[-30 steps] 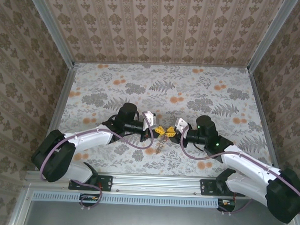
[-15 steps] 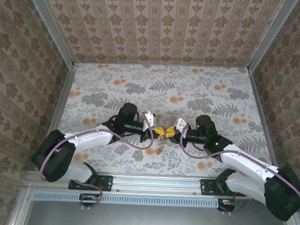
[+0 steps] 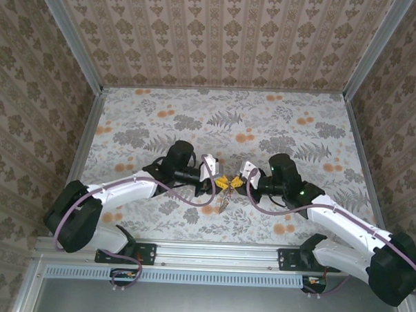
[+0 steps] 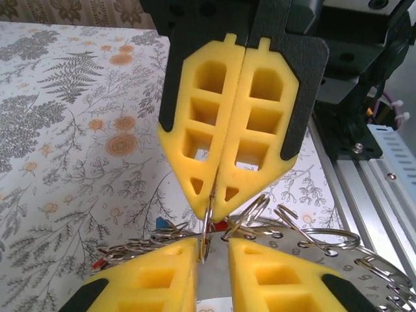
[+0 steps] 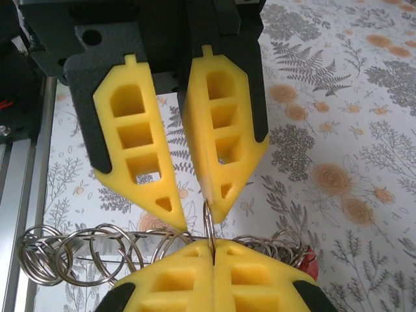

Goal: Put the keys on the keyring

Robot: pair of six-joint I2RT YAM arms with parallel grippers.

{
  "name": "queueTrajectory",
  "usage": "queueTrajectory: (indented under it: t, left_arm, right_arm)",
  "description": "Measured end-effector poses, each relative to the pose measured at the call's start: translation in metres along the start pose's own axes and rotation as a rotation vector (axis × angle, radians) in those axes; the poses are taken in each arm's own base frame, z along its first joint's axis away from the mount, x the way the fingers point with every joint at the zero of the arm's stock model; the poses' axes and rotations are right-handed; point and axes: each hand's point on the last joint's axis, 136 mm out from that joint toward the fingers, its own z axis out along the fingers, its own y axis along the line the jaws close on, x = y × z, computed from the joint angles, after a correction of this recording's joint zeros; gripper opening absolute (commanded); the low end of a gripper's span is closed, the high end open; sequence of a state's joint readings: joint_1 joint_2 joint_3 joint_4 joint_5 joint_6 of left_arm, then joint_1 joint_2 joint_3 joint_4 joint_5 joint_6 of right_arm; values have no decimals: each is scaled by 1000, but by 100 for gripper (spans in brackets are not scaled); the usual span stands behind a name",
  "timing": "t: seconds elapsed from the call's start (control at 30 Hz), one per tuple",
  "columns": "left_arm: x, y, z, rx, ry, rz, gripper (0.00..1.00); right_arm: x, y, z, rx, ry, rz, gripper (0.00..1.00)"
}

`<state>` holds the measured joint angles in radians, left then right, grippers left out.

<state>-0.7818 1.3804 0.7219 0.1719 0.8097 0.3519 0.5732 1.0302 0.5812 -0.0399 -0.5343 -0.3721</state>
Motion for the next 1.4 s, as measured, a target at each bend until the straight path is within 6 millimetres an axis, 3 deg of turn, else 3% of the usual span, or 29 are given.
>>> queueTrajectory:
  t: [0.13, 0.47, 0.63, 0.73, 0.87, 1.4]
  left_arm:
    - [-3, 0, 1, 0, 34, 28, 23]
    - [-2, -1, 2, -4, 72, 55, 19]
    - [1, -3, 5, 5, 91, 56, 14]
    - [4, -3, 7, 13, 102, 59, 0]
    - [5, -3, 7, 15, 105, 57, 0]
    - [2, 0, 4, 15, -22, 1, 0]
  right_arm:
    - [-6, -1, -3, -8, 43, -27, 0]
    - [0, 3, 1, -30, 141, -57, 0]
    - [3, 5, 3, -40, 176, -69, 0]
    - [4, 4, 3, -35, 189, -69, 0]
    - [6, 4, 2, -31, 195, -68, 5]
    - [5, -1, 3, -46, -13, 9, 15]
